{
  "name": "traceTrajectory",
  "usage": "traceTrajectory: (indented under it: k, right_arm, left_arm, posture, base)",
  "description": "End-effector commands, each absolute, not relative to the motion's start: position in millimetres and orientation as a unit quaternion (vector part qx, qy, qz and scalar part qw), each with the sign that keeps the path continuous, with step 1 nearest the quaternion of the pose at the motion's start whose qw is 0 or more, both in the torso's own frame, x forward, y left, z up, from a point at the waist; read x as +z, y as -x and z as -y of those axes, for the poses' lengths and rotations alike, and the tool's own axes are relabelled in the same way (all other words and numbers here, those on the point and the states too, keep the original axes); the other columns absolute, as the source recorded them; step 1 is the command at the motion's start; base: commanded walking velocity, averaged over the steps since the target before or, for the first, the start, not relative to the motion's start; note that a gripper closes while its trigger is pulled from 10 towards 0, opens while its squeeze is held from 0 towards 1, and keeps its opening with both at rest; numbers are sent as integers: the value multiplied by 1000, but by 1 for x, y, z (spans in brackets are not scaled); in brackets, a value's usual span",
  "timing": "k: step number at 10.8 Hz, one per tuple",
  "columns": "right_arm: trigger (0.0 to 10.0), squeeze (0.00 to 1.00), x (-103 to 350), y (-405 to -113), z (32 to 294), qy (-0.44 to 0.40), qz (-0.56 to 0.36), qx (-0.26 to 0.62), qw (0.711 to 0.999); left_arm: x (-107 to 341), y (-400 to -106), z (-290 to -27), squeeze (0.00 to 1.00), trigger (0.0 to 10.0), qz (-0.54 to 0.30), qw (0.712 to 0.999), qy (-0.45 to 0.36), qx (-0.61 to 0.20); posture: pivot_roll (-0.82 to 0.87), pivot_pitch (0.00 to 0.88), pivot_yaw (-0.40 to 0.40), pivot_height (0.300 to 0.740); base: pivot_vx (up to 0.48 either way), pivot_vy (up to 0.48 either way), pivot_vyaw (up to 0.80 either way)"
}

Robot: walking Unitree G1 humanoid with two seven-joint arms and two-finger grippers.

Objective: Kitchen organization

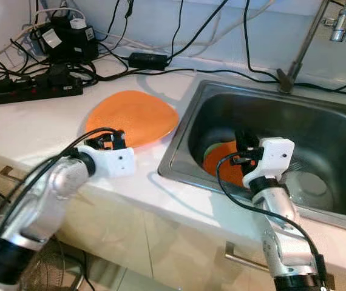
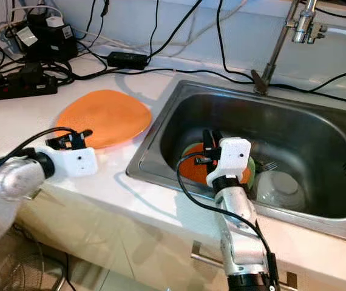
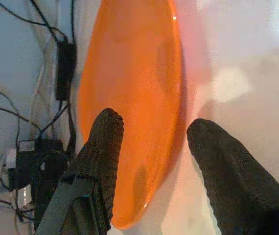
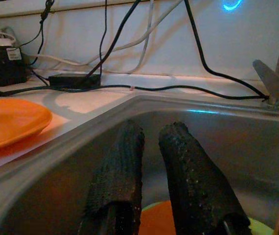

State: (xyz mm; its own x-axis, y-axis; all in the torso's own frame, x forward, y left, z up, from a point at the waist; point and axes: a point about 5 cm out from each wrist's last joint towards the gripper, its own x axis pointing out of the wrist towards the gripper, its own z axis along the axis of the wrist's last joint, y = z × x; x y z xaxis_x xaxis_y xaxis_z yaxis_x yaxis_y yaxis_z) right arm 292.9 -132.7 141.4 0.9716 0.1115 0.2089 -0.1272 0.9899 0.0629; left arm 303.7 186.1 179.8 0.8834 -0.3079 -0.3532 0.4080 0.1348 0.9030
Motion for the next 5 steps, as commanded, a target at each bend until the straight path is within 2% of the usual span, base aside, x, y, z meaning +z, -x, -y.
traceTrajectory:
  k: [1, 5]
  right_arm:
    - [10000, 0, 130, -293, 129, -48, 76, 60, 994]
    - [10000, 0, 130, -294, 128, -51, 75, 58, 994]
  left_arm:
    - [169, -305, -187, 0, 10000, -58, 748, -615, -242]
    - [156, -310, -190, 0, 10000, -66, 743, -624, -232]
  posture:
    - [205, 80, 12, 740]
    - [209, 79, 8, 740]
  base:
    - [0, 0, 0]
    - [0, 0, 0]
